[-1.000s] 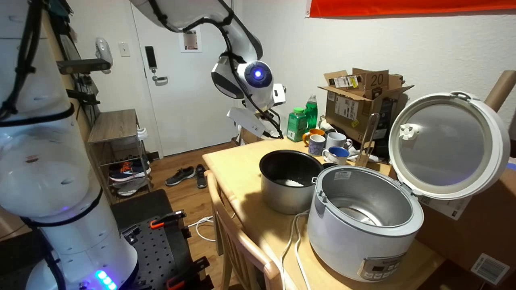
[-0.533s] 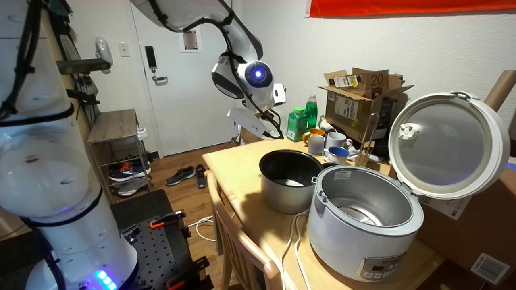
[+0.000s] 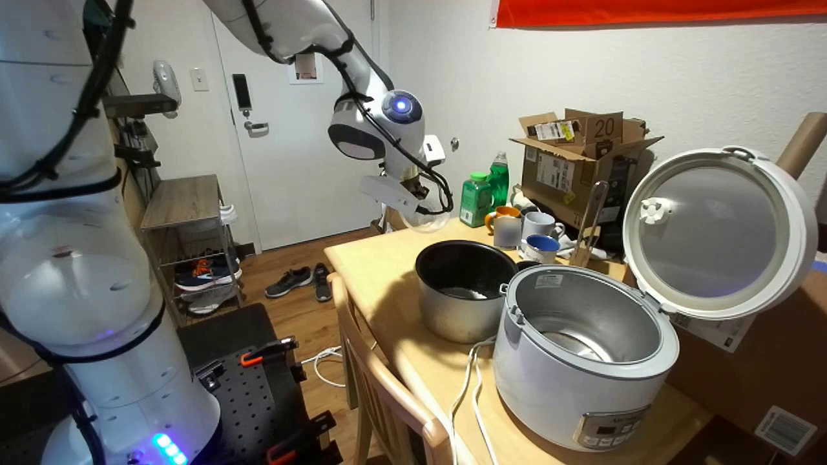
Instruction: Pick up the transparent bowl, pour its contents in the pot, pick up the pot and put it in the rice cooker
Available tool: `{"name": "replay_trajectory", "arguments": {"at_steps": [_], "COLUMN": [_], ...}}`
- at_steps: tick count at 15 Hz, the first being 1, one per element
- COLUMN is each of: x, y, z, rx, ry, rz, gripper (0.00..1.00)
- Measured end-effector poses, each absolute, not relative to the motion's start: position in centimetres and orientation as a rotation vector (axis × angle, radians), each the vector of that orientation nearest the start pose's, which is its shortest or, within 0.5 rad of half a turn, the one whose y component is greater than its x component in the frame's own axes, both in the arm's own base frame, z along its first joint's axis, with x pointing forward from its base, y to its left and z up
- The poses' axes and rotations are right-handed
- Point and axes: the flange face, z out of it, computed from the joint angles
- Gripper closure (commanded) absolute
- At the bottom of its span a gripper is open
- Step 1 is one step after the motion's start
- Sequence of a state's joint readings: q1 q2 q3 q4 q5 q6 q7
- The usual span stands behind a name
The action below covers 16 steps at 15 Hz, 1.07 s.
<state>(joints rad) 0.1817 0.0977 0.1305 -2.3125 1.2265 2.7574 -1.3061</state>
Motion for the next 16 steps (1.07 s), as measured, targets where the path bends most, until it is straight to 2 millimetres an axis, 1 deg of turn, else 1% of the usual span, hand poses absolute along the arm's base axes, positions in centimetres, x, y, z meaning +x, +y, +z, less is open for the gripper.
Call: {"name": "replay_trajectory", "arguments": {"at_steps": [4,7,12,16], "x": [51.8,52.4,54.1,55.3], "y": [15.7,17.0,18.6,21.2], "z": [31.7,31.1,29.3,27.3], "rx": [-2.61,-2.693,-2.814,-2.839], "ry": [-0.813,-0.885,-0.984,-1.059], "rz": [-0.664,-0.583,-0.495,-0.412], "gripper": [0.98,0.98,0.98,0.98]}}
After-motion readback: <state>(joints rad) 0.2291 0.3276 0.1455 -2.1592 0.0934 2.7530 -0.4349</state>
